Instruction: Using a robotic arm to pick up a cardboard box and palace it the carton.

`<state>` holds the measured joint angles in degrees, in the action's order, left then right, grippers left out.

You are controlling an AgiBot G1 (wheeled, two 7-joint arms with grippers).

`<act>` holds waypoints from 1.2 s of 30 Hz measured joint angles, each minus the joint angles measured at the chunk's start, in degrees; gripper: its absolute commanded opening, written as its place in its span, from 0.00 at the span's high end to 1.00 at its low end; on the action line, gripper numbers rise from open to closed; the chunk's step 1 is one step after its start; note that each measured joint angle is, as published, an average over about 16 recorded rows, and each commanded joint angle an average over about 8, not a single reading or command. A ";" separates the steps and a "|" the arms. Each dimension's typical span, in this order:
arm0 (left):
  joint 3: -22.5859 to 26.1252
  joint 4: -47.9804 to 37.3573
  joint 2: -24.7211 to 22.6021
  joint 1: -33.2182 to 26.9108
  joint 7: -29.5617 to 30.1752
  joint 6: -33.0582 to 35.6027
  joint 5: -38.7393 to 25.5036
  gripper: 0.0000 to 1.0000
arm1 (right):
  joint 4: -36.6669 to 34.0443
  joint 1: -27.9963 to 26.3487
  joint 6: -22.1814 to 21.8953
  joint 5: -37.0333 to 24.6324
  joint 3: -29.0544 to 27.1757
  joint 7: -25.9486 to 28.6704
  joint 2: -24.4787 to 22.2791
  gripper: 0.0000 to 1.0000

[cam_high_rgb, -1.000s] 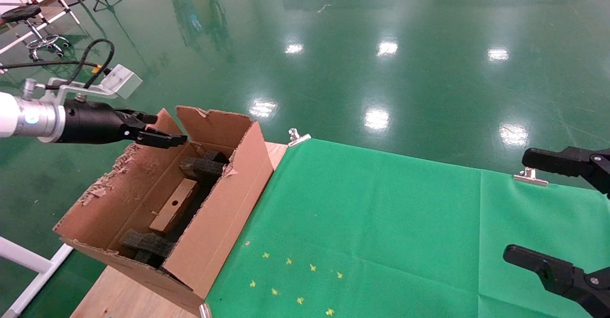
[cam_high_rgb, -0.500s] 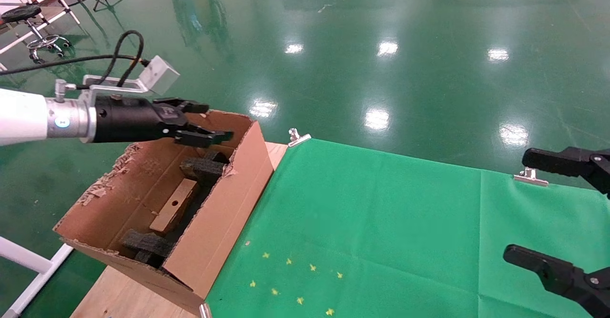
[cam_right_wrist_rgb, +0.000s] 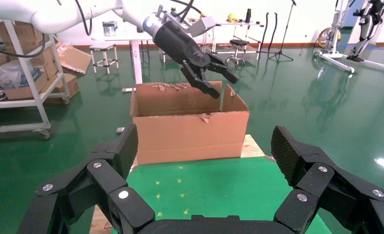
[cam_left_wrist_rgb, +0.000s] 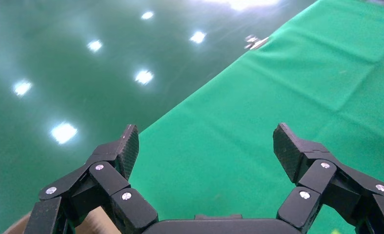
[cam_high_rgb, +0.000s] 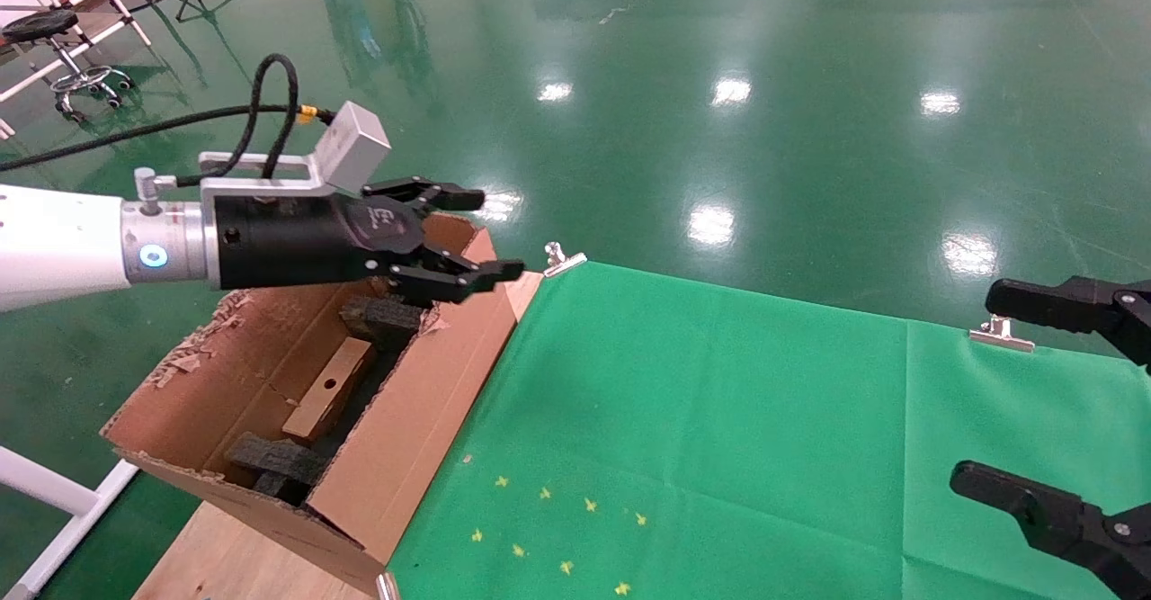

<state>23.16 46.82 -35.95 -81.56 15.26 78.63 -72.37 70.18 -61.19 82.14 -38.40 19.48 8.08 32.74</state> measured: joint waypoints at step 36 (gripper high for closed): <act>-7.49 27.92 0.99 20.88 -4.68 7.44 31.89 0.00 | -0.02 0.02 -0.02 0.01 0.00 0.00 -0.01 0.00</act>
<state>15.67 74.73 -34.96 -60.67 10.57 86.08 -40.47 70.16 -61.17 82.12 -38.38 19.47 8.08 32.73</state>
